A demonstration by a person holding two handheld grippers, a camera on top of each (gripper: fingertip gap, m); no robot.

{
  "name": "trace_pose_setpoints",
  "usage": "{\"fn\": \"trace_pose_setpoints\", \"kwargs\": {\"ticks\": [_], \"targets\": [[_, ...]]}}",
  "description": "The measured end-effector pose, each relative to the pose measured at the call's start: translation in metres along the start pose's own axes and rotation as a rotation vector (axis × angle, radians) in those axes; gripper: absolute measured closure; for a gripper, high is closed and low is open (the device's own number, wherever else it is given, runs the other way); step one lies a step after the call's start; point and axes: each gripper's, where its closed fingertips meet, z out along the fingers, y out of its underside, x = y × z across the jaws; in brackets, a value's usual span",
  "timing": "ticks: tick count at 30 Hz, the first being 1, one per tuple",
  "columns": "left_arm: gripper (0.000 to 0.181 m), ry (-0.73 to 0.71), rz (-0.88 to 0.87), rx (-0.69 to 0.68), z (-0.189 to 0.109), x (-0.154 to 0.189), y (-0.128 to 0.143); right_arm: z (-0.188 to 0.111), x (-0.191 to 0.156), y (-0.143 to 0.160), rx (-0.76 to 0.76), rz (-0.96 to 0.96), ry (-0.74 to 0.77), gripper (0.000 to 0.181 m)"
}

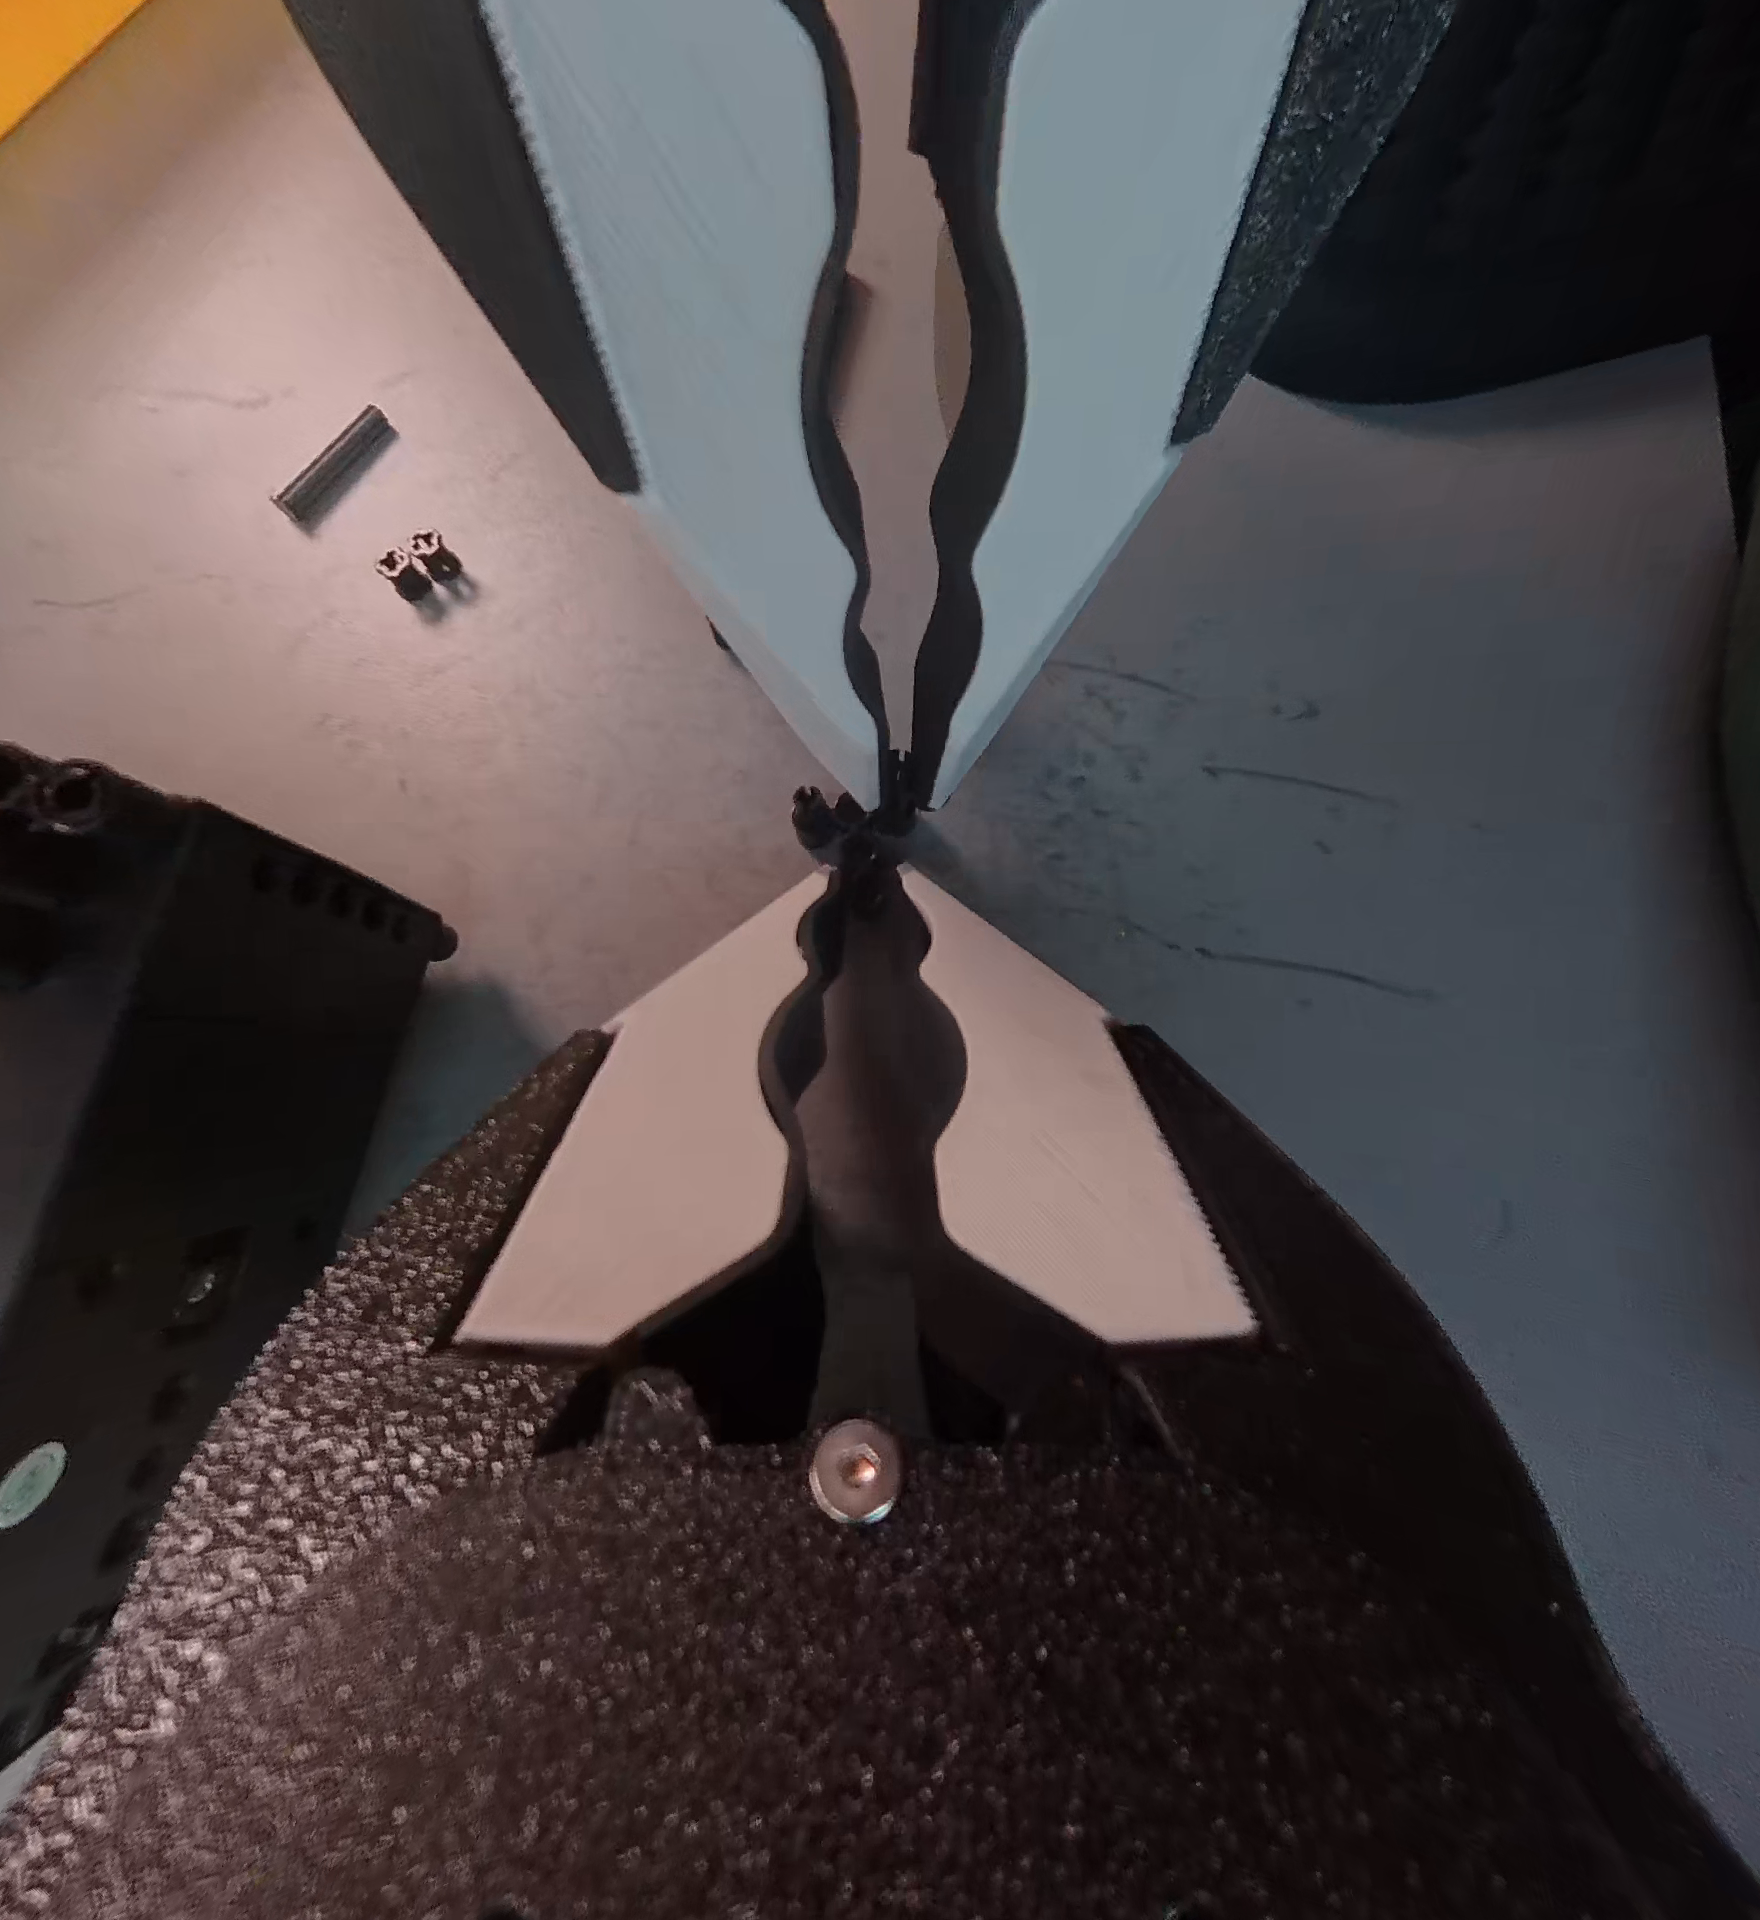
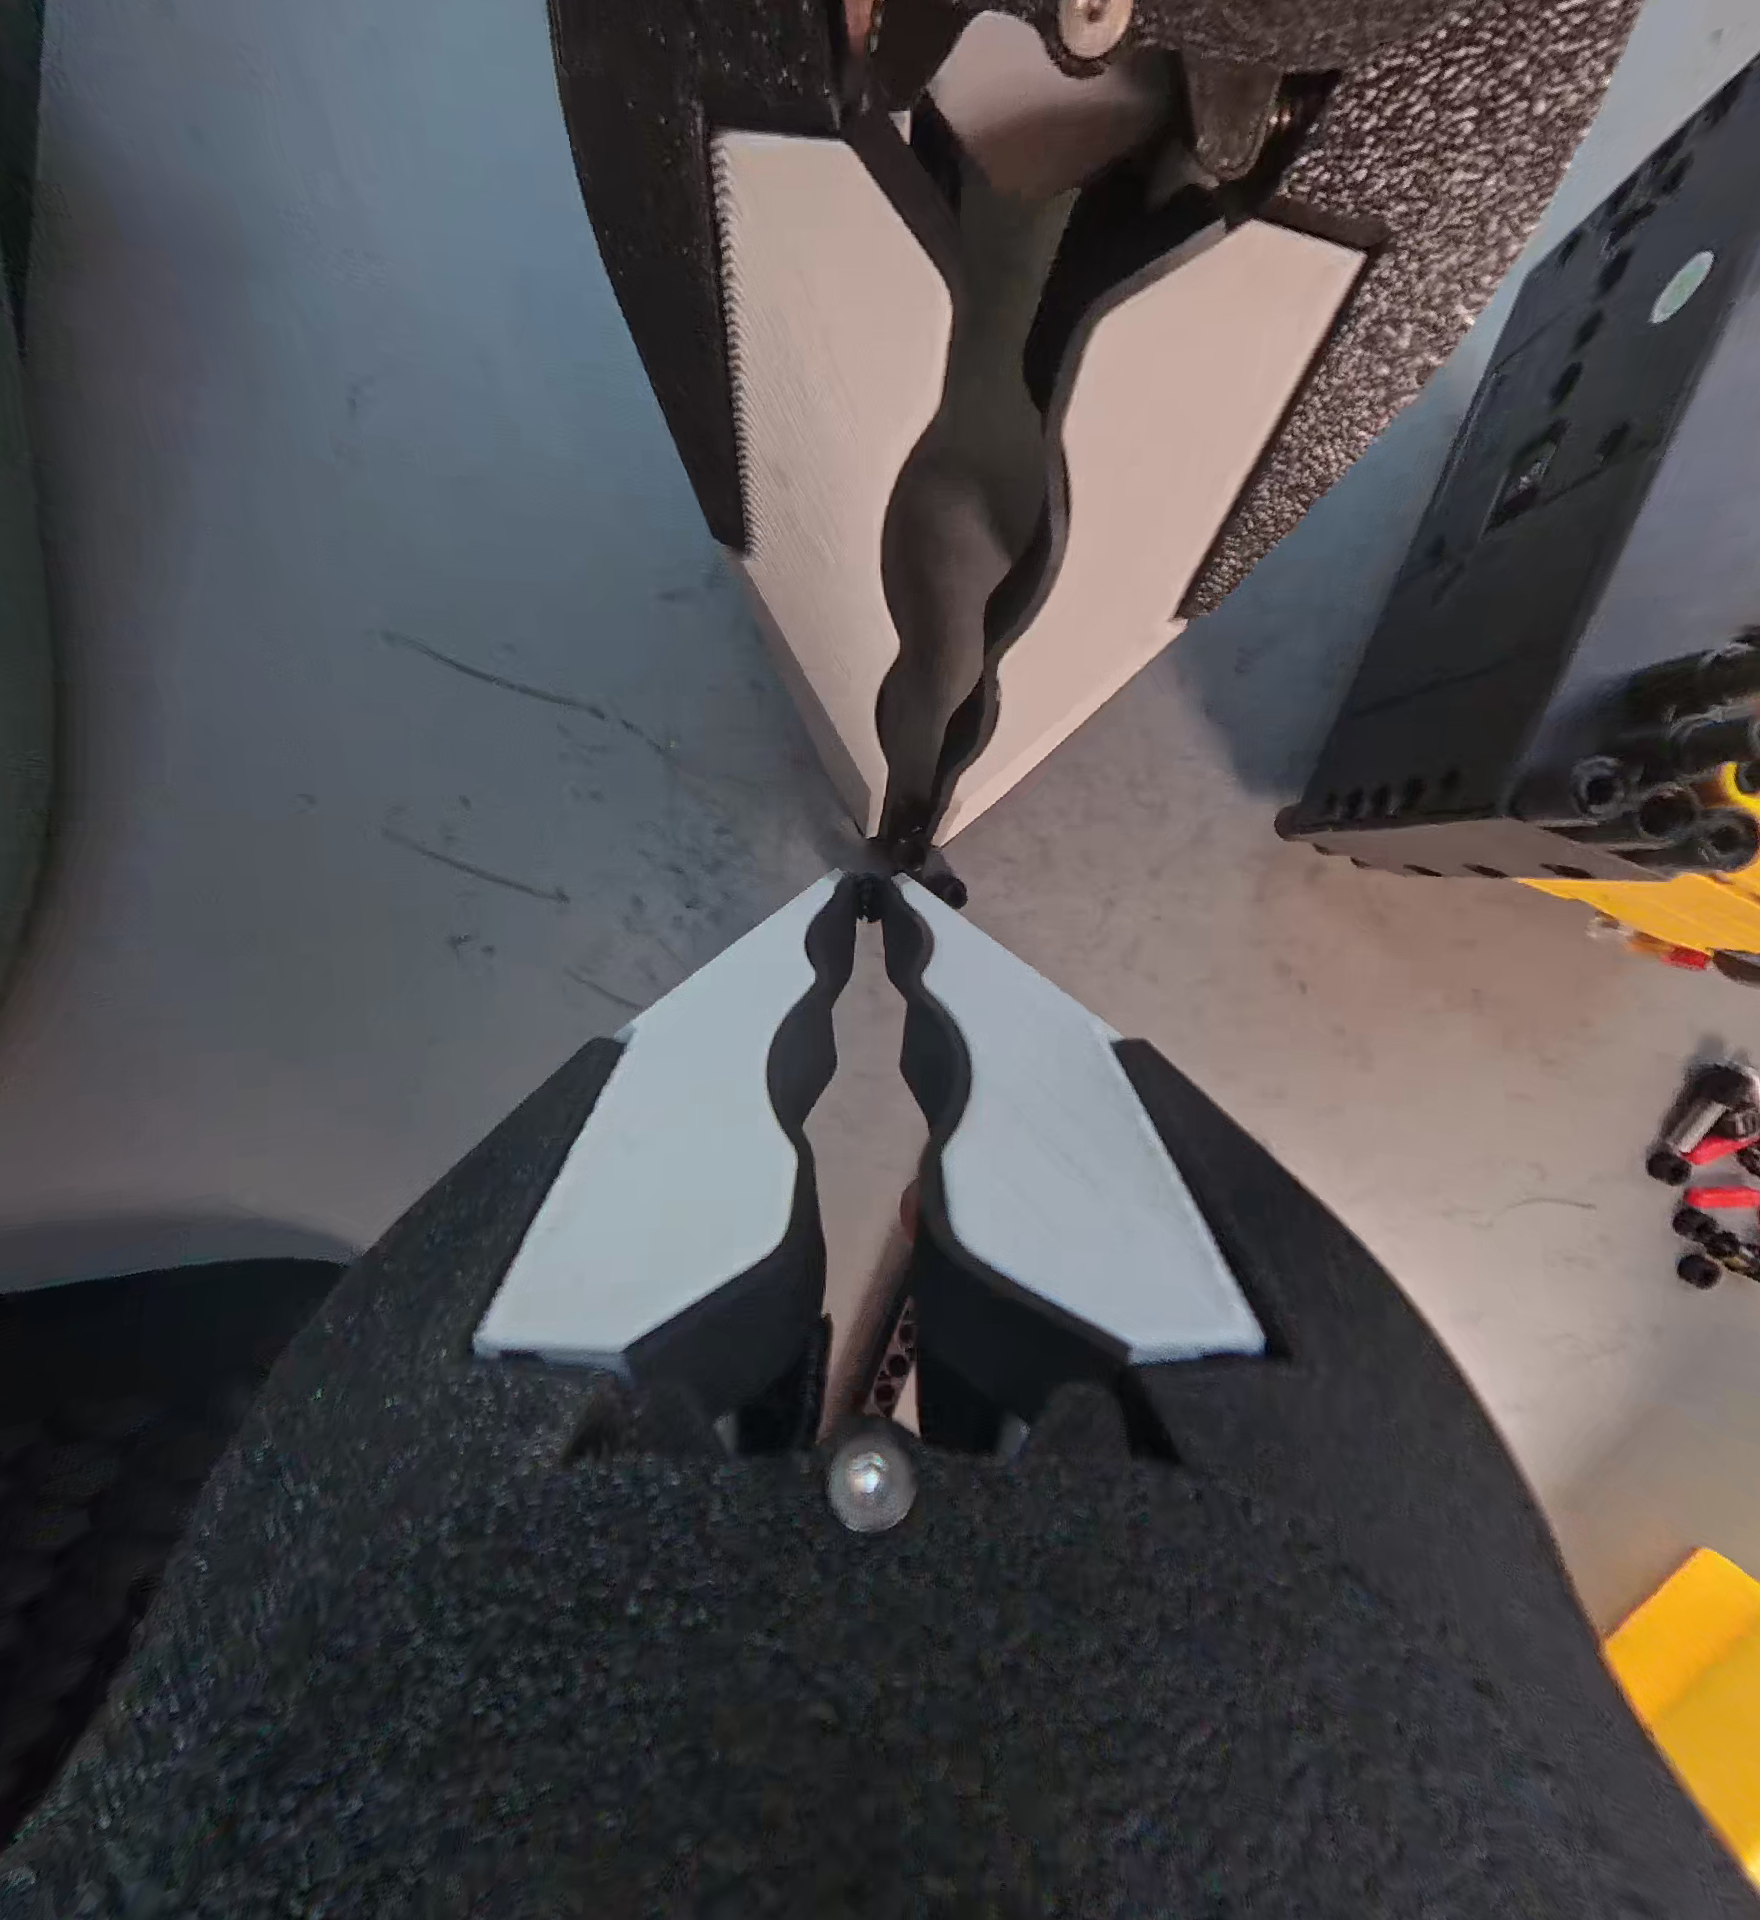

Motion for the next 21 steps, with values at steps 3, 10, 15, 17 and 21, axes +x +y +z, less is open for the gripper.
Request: {"fn": "trace_pose_setpoints", "kwargs": {"ticks": [3,10,15,17,21], "targets": [[0.175,0.007,-0.017,0.000,-0.0001,-0.0008,0.0000,0.0004,-0.0001,0.0000,-0.007,-0.018,-0.024,0.177],[0.175,0.051,-0.064,0.001,-0.0003,-0.0006,0.0001,0.0013,-0.0029,-0.0007,-0.055,-0.097,-0.092,0.178],[0.175,0.070,-0.084,0.000,-0.0007,-0.0005,0.0004,0.0017,-0.0027,0.0008,-0.084,-0.151,-0.081,0.178],[0.175,0.084,-0.094,-0.001,-0.0009,-0.0008,0.0005,0.0020,-0.0025,0.0015,-0.097,-0.175,-0.079,0.178],[0.175,0.092,-0.076,-0.001,-0.0010,-0.0010,0.0005,0.0068,-0.0020,0.0022,-0.123,-0.233,-0.067,0.178]]}}
